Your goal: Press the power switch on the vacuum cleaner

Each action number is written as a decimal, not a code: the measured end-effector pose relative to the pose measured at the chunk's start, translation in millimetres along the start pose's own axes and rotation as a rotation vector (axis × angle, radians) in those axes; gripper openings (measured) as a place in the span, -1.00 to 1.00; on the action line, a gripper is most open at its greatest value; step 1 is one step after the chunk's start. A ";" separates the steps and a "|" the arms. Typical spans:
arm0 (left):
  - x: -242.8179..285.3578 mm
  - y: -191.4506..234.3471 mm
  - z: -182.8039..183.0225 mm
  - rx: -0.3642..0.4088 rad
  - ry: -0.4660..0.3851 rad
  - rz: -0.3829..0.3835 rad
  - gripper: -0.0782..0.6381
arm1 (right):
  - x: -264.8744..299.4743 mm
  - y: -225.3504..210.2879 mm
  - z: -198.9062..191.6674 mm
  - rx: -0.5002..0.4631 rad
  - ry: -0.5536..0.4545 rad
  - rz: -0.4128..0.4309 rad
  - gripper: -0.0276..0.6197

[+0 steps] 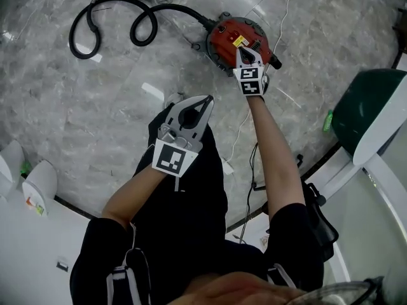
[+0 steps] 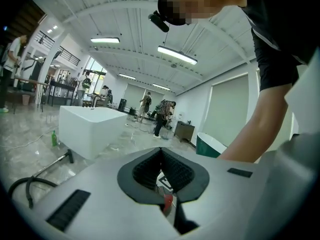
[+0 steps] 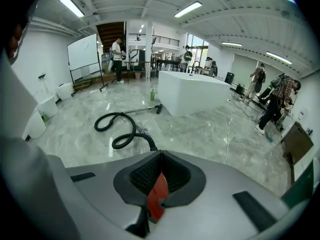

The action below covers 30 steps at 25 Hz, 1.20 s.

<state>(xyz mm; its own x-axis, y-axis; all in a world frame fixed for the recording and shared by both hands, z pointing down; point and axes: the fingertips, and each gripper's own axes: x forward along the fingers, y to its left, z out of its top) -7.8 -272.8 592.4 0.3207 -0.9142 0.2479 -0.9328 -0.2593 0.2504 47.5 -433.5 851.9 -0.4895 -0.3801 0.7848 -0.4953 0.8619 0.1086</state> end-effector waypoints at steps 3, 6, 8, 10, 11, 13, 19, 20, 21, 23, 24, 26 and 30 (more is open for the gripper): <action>0.7 4.0 -26.8 -0.034 0.017 0.014 -0.73 | 29.5 -6.9 -14.3 -0.020 0.018 -0.001 -0.86; 3.6 9.2 -44.0 -0.038 0.020 0.012 -0.73 | 61.0 -19.6 -25.3 -0.026 0.056 -0.008 -0.86; -0.3 11.6 -54.5 -0.046 0.019 0.008 -0.73 | 79.7 -25.6 -35.8 -0.009 0.112 -0.021 -0.86; -5.7 13.2 -63.5 -0.066 0.006 0.014 -0.73 | 94.7 -27.0 -49.3 0.002 0.165 -0.027 -0.86; -6.9 14.8 -66.7 -0.070 -0.001 0.019 -0.73 | 101.3 -27.8 -54.0 0.004 0.179 -0.030 -0.86; -6.4 19.0 -71.4 -0.078 -0.010 0.026 -0.73 | 113.1 -30.6 -58.3 0.010 0.188 -0.040 -0.86; -6.3 23.3 -88.7 -0.128 -0.019 0.017 -0.73 | 141.1 -37.7 -62.9 0.036 0.224 -0.069 -0.86; -6.8 23.2 -91.1 -0.143 -0.025 0.020 -0.73 | 144.4 -39.2 -64.4 0.024 0.238 -0.073 -0.86; -7.2 23.2 -93.2 -0.155 -0.031 0.024 -0.73 | 147.2 -40.1 -65.7 0.003 0.254 -0.078 -0.86; -7.2 23.9 -97.8 -0.173 -0.039 0.028 -0.73 | 152.1 -39.5 -67.4 -0.046 0.285 -0.085 -0.86; -6.8 24.4 -100.4 -0.178 -0.041 0.029 -0.73 | 153.8 -38.5 -68.5 -0.062 0.299 -0.086 -0.86; -5.6 25.2 -104.7 -0.178 -0.044 0.024 -0.73 | 155.9 -37.5 -72.0 -0.057 0.320 -0.077 -0.86; -1.9 22.6 -104.7 -0.176 -0.054 -0.026 -0.73 | 156.2 -40.5 -73.2 0.007 0.351 -0.044 -0.86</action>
<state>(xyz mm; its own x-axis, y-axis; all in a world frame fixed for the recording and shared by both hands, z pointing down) -12.2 -244.3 695.6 0.3302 -0.9246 0.1901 -0.8797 -0.2285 0.4170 43.7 -503.2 1014.7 -0.1915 -0.2768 0.9417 -0.5156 0.8447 0.1434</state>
